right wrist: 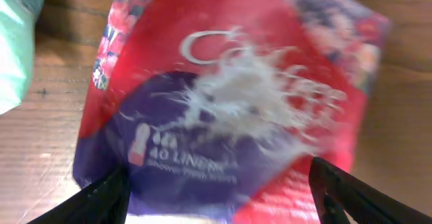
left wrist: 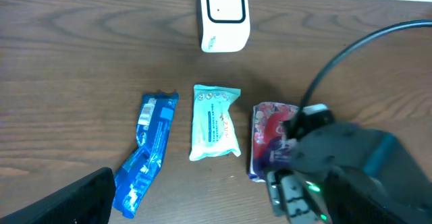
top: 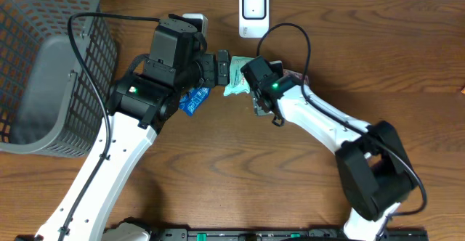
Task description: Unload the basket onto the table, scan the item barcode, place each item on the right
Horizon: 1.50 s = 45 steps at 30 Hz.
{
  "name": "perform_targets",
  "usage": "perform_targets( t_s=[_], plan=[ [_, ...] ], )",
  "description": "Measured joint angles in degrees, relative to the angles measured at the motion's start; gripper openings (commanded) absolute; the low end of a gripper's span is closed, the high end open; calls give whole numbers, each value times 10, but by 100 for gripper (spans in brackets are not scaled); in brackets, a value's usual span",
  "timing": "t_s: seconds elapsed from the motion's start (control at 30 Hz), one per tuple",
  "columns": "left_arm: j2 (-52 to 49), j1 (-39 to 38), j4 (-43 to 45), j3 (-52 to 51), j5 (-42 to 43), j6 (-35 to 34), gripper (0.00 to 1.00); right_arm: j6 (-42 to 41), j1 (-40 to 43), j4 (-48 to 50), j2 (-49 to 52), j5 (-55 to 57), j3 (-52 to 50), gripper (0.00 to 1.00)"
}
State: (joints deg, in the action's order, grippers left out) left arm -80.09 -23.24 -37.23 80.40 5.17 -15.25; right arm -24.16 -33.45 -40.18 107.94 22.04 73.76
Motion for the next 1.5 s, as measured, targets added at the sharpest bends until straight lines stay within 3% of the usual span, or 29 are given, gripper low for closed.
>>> perform_targets(
  t_s=[0.33,0.67,0.77,0.83,0.93,1.03,1.1,1.13,1.3,1.5],
  plan=[
    [0,0,0,0,0,0,98,6,2,59,-123,-10,-4,79],
    [0,0,0,0,0,0,98,33,-1,109,0,-45,-9,87],
    [0,0,0,0,0,0,98,37,-2,109,39,-41,-12,84],
    [0,0,0,0,0,0,98,41,-3,111,50,-30,-12,75],
    [0,0,0,0,0,0,98,44,-4,106,54,-16,-11,46],
    [0,0,0,0,0,0,98,41,-4,101,54,-7,-10,26],
    [0,0,0,0,0,0,98,38,-4,97,54,-3,-8,5],
    [0,0,0,0,0,0,98,35,-4,94,52,-2,-7,1],
    [0,0,0,0,0,0,98,16,0,77,28,-10,1,1],
    [0,0,0,0,0,0,98,6,37,68,-15,-108,1,1]
  ],
)
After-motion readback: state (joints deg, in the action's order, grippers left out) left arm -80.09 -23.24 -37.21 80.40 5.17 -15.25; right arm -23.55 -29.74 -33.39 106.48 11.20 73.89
